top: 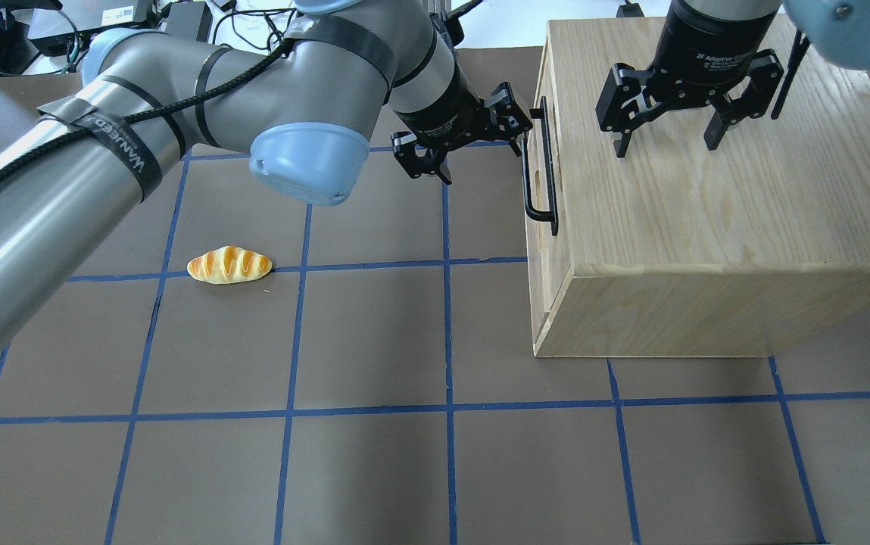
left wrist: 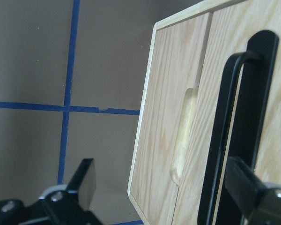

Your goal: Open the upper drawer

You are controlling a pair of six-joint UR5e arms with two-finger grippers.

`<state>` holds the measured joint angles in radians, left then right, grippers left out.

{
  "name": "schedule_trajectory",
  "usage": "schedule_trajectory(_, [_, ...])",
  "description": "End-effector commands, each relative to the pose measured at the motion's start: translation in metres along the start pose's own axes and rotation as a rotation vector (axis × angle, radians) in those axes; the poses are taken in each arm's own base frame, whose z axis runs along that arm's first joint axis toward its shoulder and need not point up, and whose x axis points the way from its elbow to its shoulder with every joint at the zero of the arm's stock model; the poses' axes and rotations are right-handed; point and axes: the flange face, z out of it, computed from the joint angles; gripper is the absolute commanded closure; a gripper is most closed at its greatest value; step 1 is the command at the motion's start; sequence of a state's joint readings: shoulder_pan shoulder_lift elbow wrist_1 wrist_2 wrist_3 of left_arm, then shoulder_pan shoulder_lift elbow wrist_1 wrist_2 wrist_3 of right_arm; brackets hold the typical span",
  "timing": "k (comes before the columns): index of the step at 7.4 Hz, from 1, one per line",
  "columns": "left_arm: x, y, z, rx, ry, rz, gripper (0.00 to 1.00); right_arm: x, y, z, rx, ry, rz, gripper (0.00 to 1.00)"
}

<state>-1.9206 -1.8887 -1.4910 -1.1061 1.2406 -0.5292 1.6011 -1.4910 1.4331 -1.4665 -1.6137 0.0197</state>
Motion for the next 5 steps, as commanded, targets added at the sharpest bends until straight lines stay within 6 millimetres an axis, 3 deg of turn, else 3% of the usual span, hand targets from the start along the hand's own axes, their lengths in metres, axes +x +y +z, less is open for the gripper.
schedule_trajectory(1, [0.006, 0.004, 0.020, -0.026, -0.005, 0.013, 0.00, 0.000, 0.000, 0.000, 0.000, 0.000, 0.000, 0.00])
schedule_trajectory(5, [0.011, 0.002, 0.038, -0.013, 0.008, 0.032, 0.00, 0.000, 0.000, 0.000, 0.000, 0.000, 0.000, 0.00])
